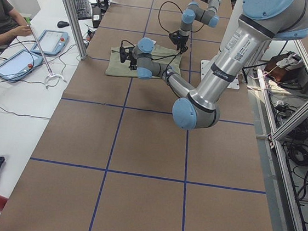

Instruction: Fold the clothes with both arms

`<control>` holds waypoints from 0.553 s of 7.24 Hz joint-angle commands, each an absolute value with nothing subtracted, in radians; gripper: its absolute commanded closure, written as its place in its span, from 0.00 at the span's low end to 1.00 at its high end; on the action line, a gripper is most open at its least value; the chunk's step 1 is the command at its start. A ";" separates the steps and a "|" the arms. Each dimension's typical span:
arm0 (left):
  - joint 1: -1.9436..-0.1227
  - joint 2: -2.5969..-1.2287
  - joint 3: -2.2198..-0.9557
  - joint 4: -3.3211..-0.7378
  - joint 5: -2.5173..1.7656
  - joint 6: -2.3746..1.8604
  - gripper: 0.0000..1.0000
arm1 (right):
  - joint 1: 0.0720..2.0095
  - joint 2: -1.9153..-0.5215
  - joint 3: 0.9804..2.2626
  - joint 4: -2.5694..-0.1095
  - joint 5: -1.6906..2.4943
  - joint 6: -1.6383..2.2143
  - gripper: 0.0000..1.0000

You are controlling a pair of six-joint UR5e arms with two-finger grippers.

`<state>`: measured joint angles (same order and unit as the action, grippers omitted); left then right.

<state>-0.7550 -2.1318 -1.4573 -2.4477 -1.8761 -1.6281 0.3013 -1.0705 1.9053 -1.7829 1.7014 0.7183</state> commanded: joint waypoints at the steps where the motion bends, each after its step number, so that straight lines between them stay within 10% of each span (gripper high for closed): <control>1: -0.753 -2.132 -1.454 -2.448 -1.876 -1.629 0.35 | 0.299 -1.069 1.904 -1.784 1.700 0.716 1.00; 4: -0.753 -2.135 -1.454 -2.451 -1.876 -1.641 0.35 | 0.355 -1.101 1.931 -1.784 1.718 0.692 1.00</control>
<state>-0.7533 -2.1338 -1.4543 -2.4490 -1.8760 -1.6323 0.3208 -1.0807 1.9164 -1.7840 1.7073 0.7103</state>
